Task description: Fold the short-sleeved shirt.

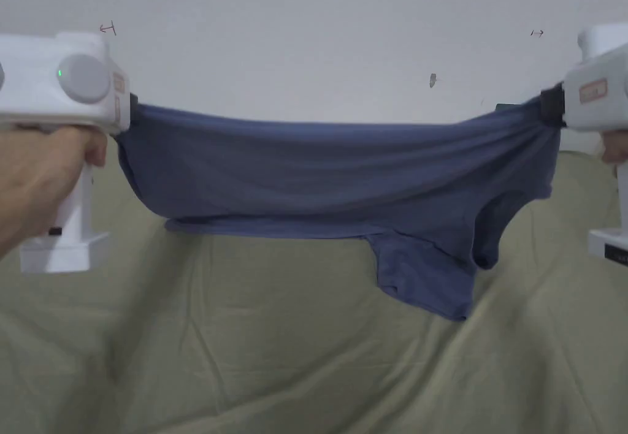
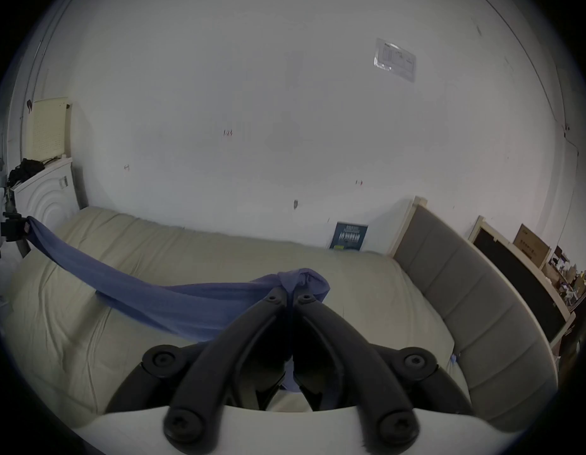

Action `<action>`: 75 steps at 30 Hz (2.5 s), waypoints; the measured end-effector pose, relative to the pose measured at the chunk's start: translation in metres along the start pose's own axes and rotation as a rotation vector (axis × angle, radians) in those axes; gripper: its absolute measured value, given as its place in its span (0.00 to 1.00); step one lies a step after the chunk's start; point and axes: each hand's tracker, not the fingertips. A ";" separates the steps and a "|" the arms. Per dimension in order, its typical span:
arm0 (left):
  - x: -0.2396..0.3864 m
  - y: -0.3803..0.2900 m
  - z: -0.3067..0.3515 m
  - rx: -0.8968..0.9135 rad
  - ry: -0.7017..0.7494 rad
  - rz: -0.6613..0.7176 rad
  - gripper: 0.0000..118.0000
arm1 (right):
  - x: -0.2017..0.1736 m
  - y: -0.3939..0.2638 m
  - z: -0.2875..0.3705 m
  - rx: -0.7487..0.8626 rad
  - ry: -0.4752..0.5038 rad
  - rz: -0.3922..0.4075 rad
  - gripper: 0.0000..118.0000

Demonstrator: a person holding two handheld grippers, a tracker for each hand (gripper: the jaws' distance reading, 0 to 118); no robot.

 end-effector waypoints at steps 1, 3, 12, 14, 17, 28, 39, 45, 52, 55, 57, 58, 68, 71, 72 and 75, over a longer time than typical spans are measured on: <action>-0.004 -0.012 0.005 -0.018 -0.011 -0.007 0.01 | -0.001 -0.014 0.010 -0.004 0.000 0.003 0.03; -0.012 -0.042 0.026 -0.052 -0.019 -0.014 0.01 | -0.006 -0.042 0.031 -0.041 0.022 0.007 0.03; -0.042 -0.170 0.092 -0.182 -0.065 -0.052 0.01 | -0.030 -0.185 0.104 -0.165 0.097 -0.021 0.03; -0.048 -0.196 0.106 -0.206 -0.067 -0.077 0.01 | -0.033 -0.214 0.118 -0.188 0.118 -0.051 0.03; -0.057 -0.227 0.122 -0.227 -0.075 -0.075 0.01 | -0.040 -0.254 0.134 -0.222 0.133 -0.075 0.03; -0.104 -0.305 0.153 -0.299 -0.111 -0.025 0.01 | -0.030 -0.343 0.172 -0.309 0.169 -0.167 0.03; -0.115 -0.355 0.171 -0.375 -0.151 -0.004 0.01 | -0.028 -0.391 0.183 -0.388 0.170 -0.190 0.03; -0.112 -0.359 0.175 -0.375 -0.168 0.004 0.42 | -0.036 -0.394 0.181 -0.423 0.155 -0.196 0.84; -0.123 -0.375 0.204 -0.347 -0.189 0.000 0.97 | -0.035 -0.387 0.208 -0.393 0.109 -0.201 0.99; -0.125 -0.346 0.205 -0.320 -0.184 0.016 0.96 | -0.040 -0.385 0.218 -0.383 0.120 -0.216 0.99; -0.129 -0.350 0.210 -0.327 -0.167 0.029 0.90 | -0.043 -0.386 0.224 -0.373 0.118 -0.210 0.86; -0.130 -0.356 0.217 -0.329 -0.168 0.030 0.72 | -0.043 -0.388 0.227 -0.353 0.122 -0.206 0.45; -0.141 -0.379 0.205 -0.380 -0.194 0.080 0.00 | -0.053 -0.387 0.238 -0.336 0.091 -0.211 0.01; -0.141 -0.372 0.199 -0.355 -0.195 0.074 0.68 | -0.051 -0.386 0.236 -0.339 0.102 -0.236 0.01; -0.140 -0.370 0.190 -0.361 -0.192 0.068 1.00 | -0.051 -0.386 0.235 -0.338 0.103 -0.234 0.01; -0.133 -0.370 0.177 -0.386 -0.182 0.059 0.97 | -0.051 -0.383 0.232 -0.341 0.108 -0.222 0.01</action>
